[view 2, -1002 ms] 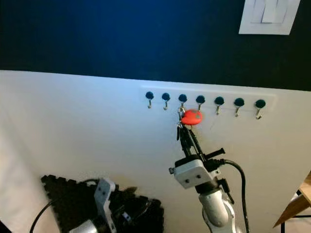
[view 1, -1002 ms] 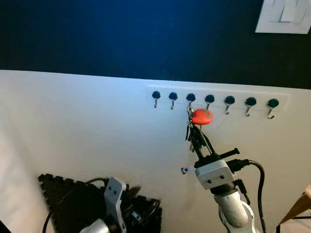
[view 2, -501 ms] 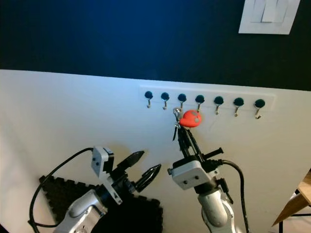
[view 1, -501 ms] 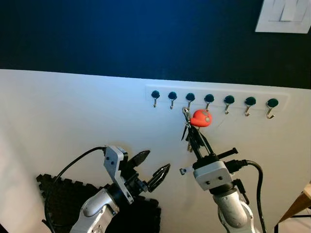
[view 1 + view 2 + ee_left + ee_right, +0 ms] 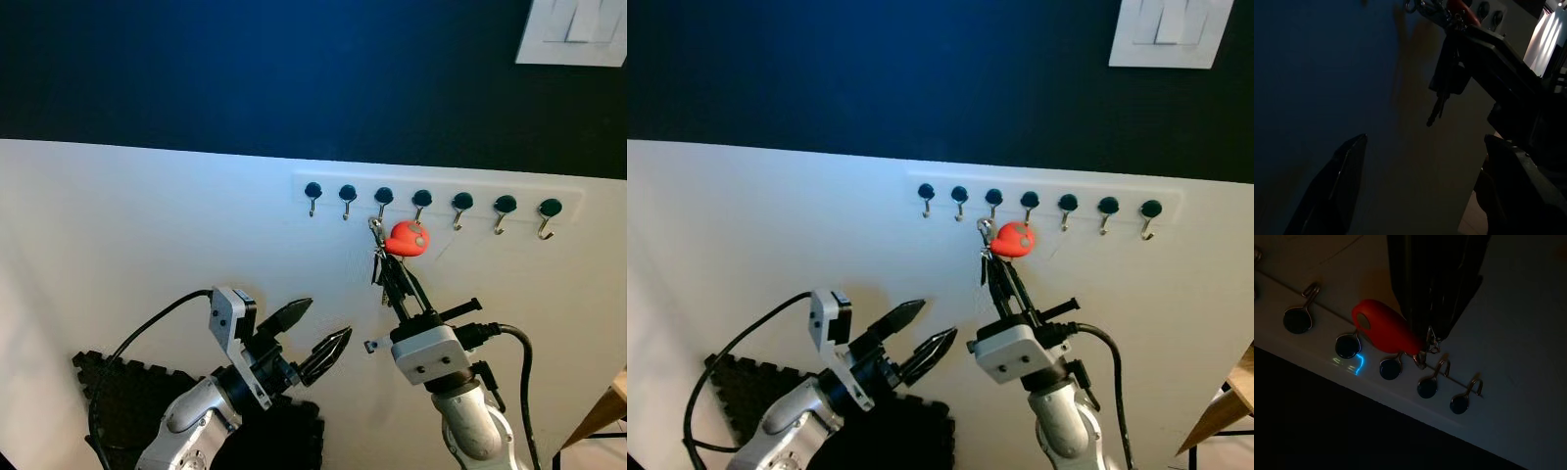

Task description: Hang keys on a hook

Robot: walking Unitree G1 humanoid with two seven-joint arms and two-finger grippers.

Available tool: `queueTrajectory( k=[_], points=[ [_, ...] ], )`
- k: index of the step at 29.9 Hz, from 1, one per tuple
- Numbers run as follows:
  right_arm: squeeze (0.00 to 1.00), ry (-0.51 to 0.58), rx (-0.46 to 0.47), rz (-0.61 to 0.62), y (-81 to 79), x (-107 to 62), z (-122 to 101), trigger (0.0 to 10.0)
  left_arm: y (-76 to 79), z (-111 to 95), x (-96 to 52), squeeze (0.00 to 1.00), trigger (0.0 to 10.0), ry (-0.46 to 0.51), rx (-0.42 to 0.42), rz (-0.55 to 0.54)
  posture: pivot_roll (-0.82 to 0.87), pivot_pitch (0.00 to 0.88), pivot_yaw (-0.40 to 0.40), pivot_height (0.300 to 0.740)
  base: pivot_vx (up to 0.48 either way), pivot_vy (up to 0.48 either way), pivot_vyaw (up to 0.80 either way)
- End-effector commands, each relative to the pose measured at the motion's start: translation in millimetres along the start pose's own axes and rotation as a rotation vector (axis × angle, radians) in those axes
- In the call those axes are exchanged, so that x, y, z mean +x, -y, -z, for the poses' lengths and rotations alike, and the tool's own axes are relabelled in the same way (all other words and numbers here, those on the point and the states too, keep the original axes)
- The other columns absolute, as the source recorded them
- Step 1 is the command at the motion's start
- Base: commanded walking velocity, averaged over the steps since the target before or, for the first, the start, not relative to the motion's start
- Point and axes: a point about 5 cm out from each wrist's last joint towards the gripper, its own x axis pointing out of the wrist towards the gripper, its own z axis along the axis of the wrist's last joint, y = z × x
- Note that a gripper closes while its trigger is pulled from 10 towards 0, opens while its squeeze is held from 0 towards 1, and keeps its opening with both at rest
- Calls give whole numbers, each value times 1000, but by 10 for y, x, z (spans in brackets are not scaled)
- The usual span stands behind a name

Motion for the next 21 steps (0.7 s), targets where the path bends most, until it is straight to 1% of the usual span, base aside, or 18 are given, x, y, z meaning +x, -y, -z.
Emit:
queueTrajectory(
  k=[1,5,11,15,21],
  points=[
    [0,9,9,2,-17,19,-20,10000,18,-48,11,0,10000,-5,17,23,37,40,20,740,0,0,0],
    [0,9,13,17,-11,66,-24,10000,13,-76,22,0,10000,9,10,22,35,39,22,740,0,0,0],
    [0,-6,6,29,3,84,-11,10000,11,-84,19,0,10000,7,6,26,37,36,20,740,0,0,0],
    [0,-38,-3,46,29,90,26,10000,13,-83,15,0,10000,4,6,27,36,33,22,740,0,0,0],
    [0,-83,-3,46,18,80,83,10000,9,-82,18,0,10000,2,4,26,37,32,22,740,0,0,0]
  ],
)
